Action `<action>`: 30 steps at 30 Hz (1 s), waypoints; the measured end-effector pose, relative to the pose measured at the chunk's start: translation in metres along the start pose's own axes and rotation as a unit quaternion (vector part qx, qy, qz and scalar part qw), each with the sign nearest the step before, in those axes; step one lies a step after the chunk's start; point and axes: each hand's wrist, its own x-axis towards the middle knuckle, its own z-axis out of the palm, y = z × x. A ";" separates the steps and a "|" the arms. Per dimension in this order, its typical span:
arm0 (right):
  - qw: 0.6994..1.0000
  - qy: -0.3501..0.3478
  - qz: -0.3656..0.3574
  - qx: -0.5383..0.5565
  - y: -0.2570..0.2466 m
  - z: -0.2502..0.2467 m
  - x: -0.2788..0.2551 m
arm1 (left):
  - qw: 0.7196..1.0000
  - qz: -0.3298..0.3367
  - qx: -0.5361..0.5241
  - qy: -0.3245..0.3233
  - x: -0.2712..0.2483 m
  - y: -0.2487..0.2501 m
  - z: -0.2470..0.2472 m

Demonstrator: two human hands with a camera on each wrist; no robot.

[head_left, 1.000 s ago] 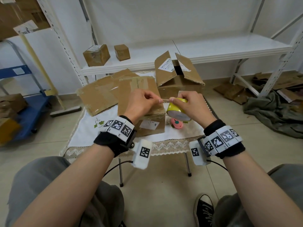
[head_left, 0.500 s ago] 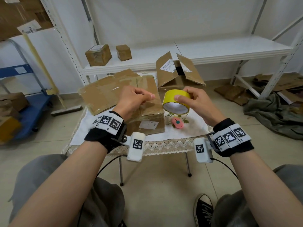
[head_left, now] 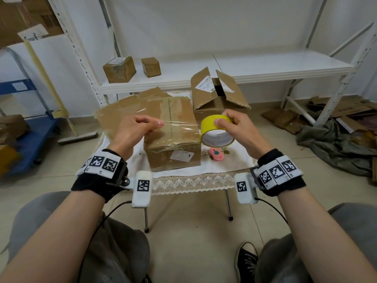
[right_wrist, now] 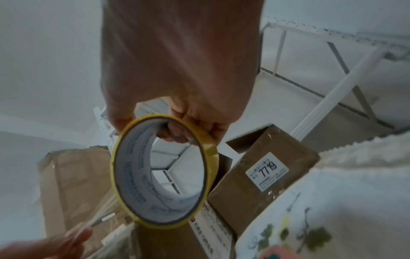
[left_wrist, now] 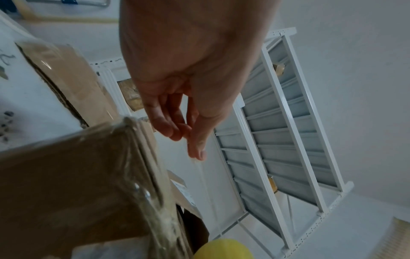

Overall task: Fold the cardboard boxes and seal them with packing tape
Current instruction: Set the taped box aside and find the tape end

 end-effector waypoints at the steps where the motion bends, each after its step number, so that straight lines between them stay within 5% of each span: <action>1: 1.000 0.000 -0.002 -0.007 0.000 0.000 0.000 | 1.000 0.001 -0.003 0.000 -0.002 0.000 -0.001; 9: 0.977 0.055 -0.060 -0.199 0.001 0.003 -0.003 | 0.998 0.016 -0.042 0.052 -0.025 -0.022 -0.010; 30: 0.957 0.011 -0.082 -0.278 -0.011 0.021 -0.012 | 0.989 0.067 -0.029 0.125 -0.064 -0.051 -0.015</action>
